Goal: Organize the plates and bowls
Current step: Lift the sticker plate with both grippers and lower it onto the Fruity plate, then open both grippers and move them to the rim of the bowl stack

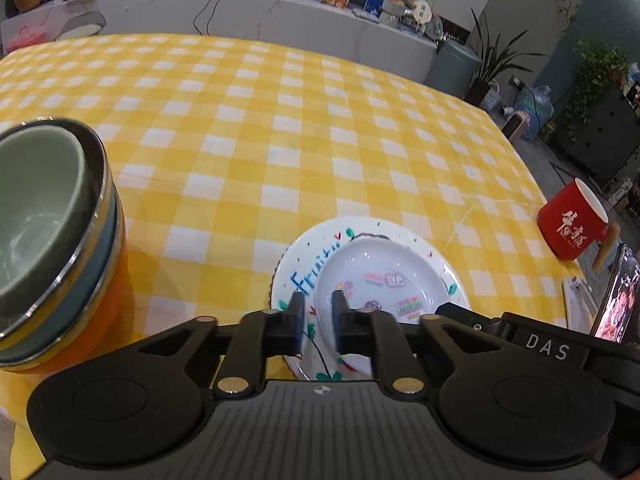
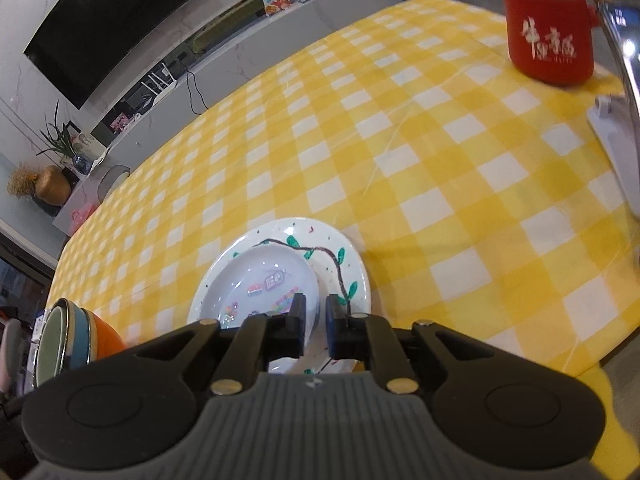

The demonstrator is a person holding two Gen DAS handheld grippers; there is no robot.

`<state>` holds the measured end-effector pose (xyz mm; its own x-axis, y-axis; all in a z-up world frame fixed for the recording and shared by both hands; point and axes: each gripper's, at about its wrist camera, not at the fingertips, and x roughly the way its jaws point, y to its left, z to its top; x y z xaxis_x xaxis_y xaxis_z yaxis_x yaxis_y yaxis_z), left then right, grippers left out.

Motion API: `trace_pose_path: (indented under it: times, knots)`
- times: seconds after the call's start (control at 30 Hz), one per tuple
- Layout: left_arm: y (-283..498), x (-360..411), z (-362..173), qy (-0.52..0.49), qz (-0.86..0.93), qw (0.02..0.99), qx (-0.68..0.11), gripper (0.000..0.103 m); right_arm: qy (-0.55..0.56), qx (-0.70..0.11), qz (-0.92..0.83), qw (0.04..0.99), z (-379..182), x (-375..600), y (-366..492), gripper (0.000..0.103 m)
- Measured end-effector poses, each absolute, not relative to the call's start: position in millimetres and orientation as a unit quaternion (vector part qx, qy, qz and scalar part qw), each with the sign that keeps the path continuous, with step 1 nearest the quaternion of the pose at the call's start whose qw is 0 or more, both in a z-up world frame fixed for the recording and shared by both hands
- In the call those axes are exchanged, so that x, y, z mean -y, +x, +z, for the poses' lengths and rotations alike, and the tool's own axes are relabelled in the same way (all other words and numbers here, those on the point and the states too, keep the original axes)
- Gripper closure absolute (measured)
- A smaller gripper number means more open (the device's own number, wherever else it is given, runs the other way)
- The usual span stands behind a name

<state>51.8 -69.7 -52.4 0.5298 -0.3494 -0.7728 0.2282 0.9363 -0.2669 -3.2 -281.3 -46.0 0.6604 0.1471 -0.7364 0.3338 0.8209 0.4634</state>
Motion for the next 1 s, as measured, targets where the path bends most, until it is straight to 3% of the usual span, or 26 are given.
trace_pose_path:
  times: [0.07, 0.13, 0.5, 0.77, 1.0]
  knots:
    - [51, 70, -48, -0.065, -0.166, 0.874, -0.451, 0.072, 0.281, -0.397, -0.056, 0.872, -41, 280, -5, 0.073]
    - [50, 70, -43, -0.065, -0.174, 0.875, -0.446, 0.065, 0.267, -0.387, -0.06, 0.88, -35, 279, -7, 0.072]
    - [40, 64, 3, -0.008, -0.175, 0.891, -0.418, 0.058, 0.264, -0.355, -0.047, 0.896, -15, 278, -13, 0.057]
    - [41, 17, 40, 0.012, -0.149, 0.906, -0.396, 0.039, 0.266, -0.36, -0.027, 0.894, 3, 254, -11, 0.047]
    - [49, -36, 44, -0.007, -0.106, 0.905, -0.412, 0.032, 0.306, -0.396, 0.023, 0.866, 8, 222, -1, 0.036]
